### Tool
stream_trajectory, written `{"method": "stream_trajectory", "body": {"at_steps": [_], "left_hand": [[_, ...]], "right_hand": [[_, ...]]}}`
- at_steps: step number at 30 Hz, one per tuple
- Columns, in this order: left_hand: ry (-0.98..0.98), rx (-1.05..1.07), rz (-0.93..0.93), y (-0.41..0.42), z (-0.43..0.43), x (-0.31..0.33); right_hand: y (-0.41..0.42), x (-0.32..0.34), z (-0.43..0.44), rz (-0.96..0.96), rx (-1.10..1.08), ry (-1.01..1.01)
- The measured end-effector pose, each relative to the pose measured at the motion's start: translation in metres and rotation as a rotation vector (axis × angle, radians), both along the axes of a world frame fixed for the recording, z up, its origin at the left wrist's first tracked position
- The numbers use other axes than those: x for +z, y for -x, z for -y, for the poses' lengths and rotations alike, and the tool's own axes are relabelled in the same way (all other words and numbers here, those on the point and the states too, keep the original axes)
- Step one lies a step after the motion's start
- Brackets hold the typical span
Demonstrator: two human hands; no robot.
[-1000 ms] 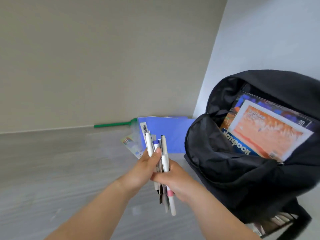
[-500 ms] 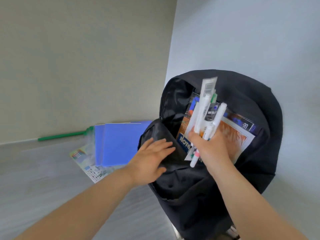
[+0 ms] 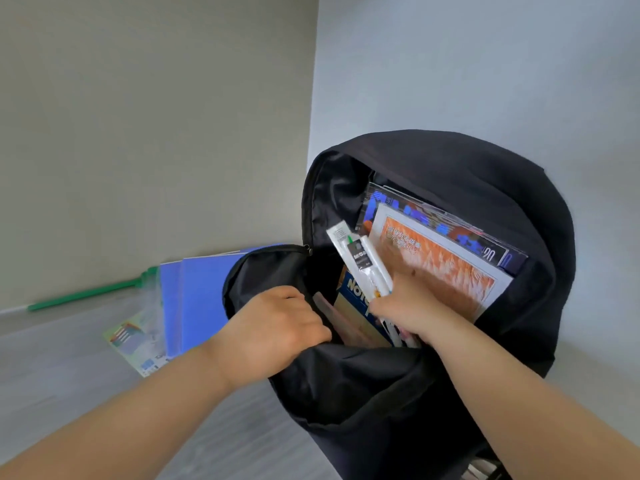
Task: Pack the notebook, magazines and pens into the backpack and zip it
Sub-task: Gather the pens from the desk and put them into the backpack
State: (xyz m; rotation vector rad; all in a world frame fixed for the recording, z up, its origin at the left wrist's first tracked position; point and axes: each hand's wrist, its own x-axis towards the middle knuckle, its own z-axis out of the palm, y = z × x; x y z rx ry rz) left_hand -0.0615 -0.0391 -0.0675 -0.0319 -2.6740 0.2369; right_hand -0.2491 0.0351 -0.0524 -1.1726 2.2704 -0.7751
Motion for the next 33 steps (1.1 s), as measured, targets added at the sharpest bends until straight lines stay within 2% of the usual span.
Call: {"method": "stream_trajectory", "body": {"at_steps": [3,6,13,17,25,30,33], "left_hand": [[-0.011,-0.004,0.011,-0.002,0.0,-0.001],[-0.049,-0.028,0.035,-0.003,-0.002,-0.011],[-0.112,-0.031,0.029,-0.002,-0.006,-0.014],[-0.14,-0.037,0.01,0.0,-0.006,-0.012],[-0.179,-0.061,0.001,-0.003,-0.011,-0.009],[-0.192,-0.054,0.023,-0.009,-0.007,-0.006],[-0.241,0.007,0.1,-0.006,-0.002,0.002]], "right_hand": [[-0.009,-0.01,0.014,-0.235,0.11,-0.305],[-0.013,-0.024,0.016,-0.309,0.201,-0.573],[-0.015,-0.035,0.016,-0.351,0.252,-0.678],[-0.011,-0.03,0.013,-0.271,0.202,-0.592],[-0.015,-0.028,0.004,-0.313,0.162,-0.49],[-0.023,-0.006,-0.01,-0.276,0.123,-0.277],[-0.025,0.018,-0.029,-0.273,0.031,-0.104]]}}
